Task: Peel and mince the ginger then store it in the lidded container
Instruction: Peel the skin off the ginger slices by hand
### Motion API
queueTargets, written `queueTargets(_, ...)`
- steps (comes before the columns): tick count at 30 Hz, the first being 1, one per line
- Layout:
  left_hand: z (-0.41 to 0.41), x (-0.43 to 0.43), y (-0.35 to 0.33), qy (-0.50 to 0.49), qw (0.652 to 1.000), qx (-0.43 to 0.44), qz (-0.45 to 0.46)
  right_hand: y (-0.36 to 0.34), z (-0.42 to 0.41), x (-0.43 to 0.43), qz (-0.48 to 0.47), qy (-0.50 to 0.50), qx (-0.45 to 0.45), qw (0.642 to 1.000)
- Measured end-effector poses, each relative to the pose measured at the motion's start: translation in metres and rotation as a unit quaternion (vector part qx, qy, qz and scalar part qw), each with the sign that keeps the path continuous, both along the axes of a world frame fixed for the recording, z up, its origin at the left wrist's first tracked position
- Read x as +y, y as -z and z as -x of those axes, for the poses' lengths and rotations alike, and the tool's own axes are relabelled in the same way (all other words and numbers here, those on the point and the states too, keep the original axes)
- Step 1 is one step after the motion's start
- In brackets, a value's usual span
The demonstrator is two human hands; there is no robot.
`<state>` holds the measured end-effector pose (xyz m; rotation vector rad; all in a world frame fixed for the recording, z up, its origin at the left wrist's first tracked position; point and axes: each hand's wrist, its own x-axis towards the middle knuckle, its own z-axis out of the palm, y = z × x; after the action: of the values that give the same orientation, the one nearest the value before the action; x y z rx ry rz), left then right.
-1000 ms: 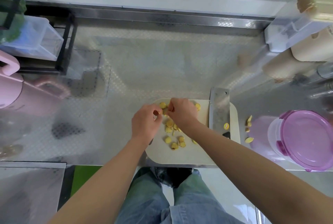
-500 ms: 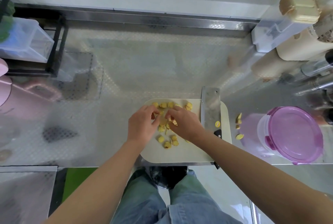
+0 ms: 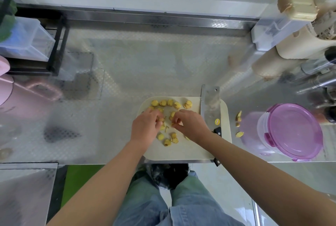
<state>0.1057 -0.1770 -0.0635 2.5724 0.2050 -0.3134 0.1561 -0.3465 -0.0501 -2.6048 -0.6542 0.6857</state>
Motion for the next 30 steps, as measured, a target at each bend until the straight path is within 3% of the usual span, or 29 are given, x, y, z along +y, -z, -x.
queueTargets(5, 0.004, 0.009, -0.003, -0.095, 0.989, -0.009, 0.112, -0.001, -0.008, 0.002, 0.037, -0.003, 0.058, 0.998)
queueTargets(10, 0.007, 0.014, -0.009, -0.168, 0.957, 0.014, 0.236, 0.000, -0.006, 0.007, -0.045, 0.064, 0.045, 0.996)
queueTargets(17, 0.008, 0.004, -0.006, -0.163, 0.967, 0.012, 0.197, 0.001, -0.012, -0.001, -0.056, 0.135, 0.022, 0.989)
queueTargets(26, 0.005, 0.003, -0.001, -0.146, 0.975, 0.014, 0.164, 0.005, -0.016, 0.014, 0.094, 0.003, -0.054, 0.994)
queueTargets(30, 0.001, 0.003, 0.001, -0.157, 0.974, 0.011, 0.162, -0.001, -0.020, 0.011, 0.041, 0.004, -0.049, 0.998)
